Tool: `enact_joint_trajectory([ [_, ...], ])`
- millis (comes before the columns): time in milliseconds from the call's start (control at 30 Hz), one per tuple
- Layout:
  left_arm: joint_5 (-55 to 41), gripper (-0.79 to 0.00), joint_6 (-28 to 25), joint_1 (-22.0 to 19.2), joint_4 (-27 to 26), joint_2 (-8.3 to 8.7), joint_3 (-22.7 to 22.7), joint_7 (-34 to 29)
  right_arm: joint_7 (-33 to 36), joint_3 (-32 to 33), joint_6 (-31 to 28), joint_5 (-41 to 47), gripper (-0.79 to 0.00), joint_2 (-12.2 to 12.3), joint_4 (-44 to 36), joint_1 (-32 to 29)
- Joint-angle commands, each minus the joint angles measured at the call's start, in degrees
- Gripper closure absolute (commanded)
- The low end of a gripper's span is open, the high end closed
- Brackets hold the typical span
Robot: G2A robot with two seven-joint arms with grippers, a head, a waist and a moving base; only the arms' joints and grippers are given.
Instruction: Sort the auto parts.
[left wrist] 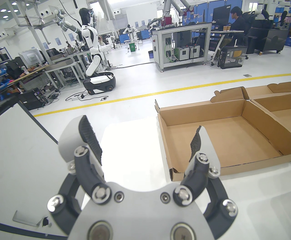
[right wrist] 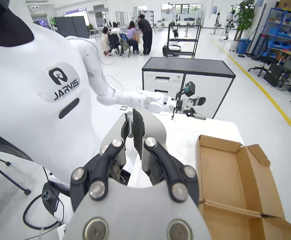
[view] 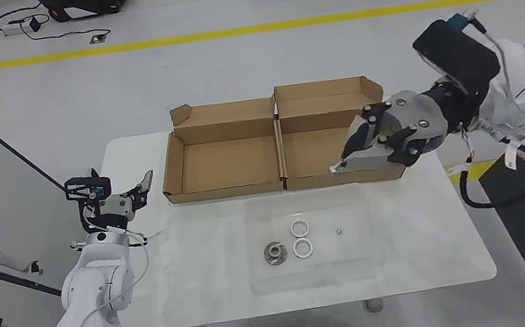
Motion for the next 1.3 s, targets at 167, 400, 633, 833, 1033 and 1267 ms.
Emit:
enact_joint_trajectory([
  [167,0.0,-0.785,0.0,0.0,0.0,0.00,0.0,0.0,0.0,1.5,0.0,5.1,0.000,-2.4,0.2,-0.5],
  [400,0.0,-0.785,0.0,0.0,0.0,0.00,0.0,0.0,0.0,2.9,0.0,11.0,0.000,-5.2,-1.5,-0.1],
  [633,0.0,-0.785,0.0,0.0,0.0,0.00,0.0,0.0,0.0,3.6,0.0,17.7,0.000,-7.7,-2.8,-0.2],
  [833,0.0,-0.785,0.0,0.0,0.0,0.00,0.0,0.0,0.0,3.7,0.0,18.6,0.000,-8.7,-2.2,-0.4],
  [1033,0.0,-0.785,0.0,0.0,0.0,0.00,0.0,0.0,0.0,3.7,0.0,18.6,0.000,-8.7,-2.2,-0.4],
  [1267,0.0,-0.785,0.0,0.0,0.0,0.00,0.0,0.0,0.0,3.7,0.0,18.6,0.000,-8.7,-2.2,-0.4],
])
